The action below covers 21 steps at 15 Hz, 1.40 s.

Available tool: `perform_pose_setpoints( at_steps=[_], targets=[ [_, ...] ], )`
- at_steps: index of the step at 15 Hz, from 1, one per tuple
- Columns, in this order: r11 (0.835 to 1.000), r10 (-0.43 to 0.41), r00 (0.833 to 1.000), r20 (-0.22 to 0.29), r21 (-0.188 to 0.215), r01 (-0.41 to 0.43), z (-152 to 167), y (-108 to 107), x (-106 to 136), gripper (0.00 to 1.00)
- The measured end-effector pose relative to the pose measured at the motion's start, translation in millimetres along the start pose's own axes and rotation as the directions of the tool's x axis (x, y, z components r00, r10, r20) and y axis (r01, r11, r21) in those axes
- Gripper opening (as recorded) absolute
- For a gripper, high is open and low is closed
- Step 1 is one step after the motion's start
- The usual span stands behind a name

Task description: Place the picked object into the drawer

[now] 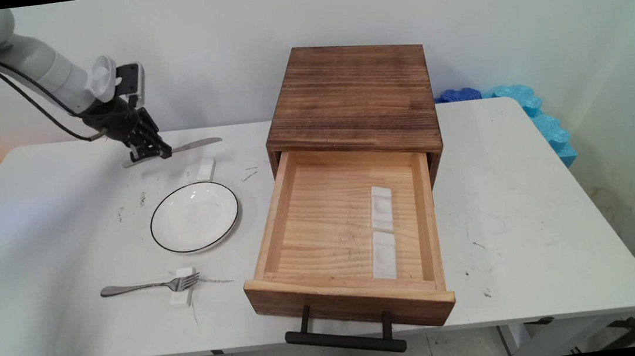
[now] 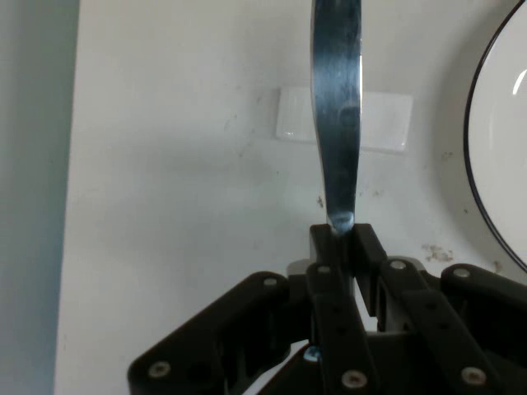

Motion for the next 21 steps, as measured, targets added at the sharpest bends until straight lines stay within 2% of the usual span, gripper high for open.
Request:
perform_pose_setpoints(
  at_steps=[10,17,21],
  targets=[
    [0.999,0.04,0.999,-0.014,0.03,-0.039,-40.1,20.2,32.1,0.0],
    [0.996,0.088,0.995,-0.047,0.032,-0.086,-70.8,50.3,70.1,0.0],
    [0.992,0.13,0.989,-0.075,0.019,-0.129,-83.5,74.3,102.7,0.0]
  ],
)
